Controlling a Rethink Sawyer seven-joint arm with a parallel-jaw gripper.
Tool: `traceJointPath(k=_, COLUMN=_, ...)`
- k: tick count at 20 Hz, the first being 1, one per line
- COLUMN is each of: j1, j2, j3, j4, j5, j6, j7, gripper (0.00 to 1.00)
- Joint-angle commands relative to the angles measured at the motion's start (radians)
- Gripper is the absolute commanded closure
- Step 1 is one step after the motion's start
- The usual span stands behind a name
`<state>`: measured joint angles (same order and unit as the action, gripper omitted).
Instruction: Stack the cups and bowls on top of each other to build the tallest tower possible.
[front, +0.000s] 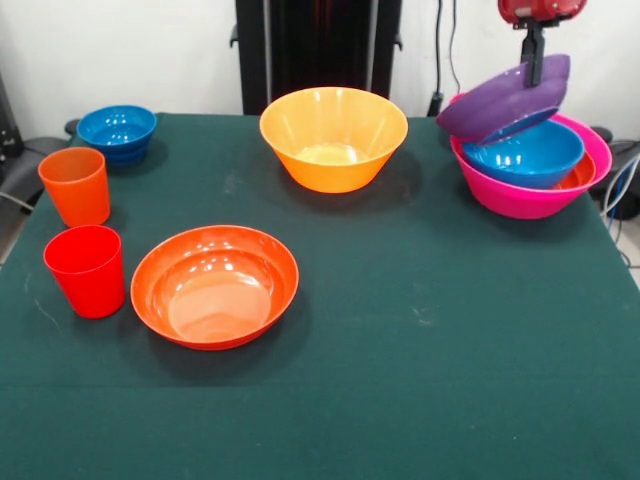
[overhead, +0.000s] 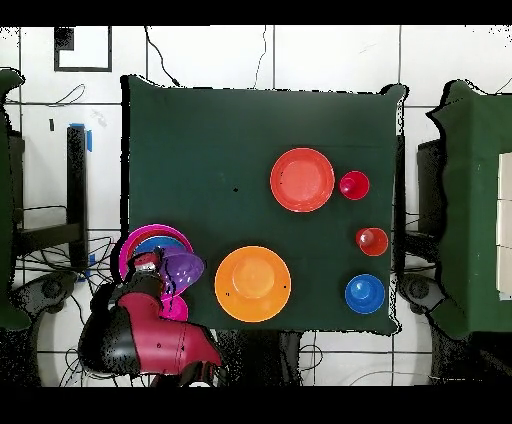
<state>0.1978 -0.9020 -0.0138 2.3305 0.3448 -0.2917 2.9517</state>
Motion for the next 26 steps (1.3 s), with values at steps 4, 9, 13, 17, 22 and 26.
traceJointPath(k=4, j1=0.065, j2=0.130, j3=-0.015, j4=0.043, j5=0.157, j6=0.203, j7=0.151, gripper=1.00)
traceJointPath(k=9, j1=0.062, j2=0.205, j3=-0.006, j4=0.037, j5=0.175, j6=0.153, j7=0.153, gripper=1.00)
traceJointPath(k=13, j1=0.074, j2=0.239, j3=-0.012, j4=0.028, j5=0.194, j6=0.139, j7=0.152, gripper=1.00)
traceJointPath(k=17, j1=0.096, j2=0.245, j3=-0.028, j4=0.021, j5=0.214, j6=0.141, j7=0.142, gripper=1.00)
traceJointPath(k=22, j1=0.202, j2=0.254, j3=-0.129, j4=-0.010, j5=0.289, j6=0.208, j7=0.092, gripper=0.00)
traceJointPath(k=26, j1=0.217, j2=0.224, j3=-0.145, j4=-0.002, j5=0.288, j6=0.248, j7=0.093, gripper=0.00)
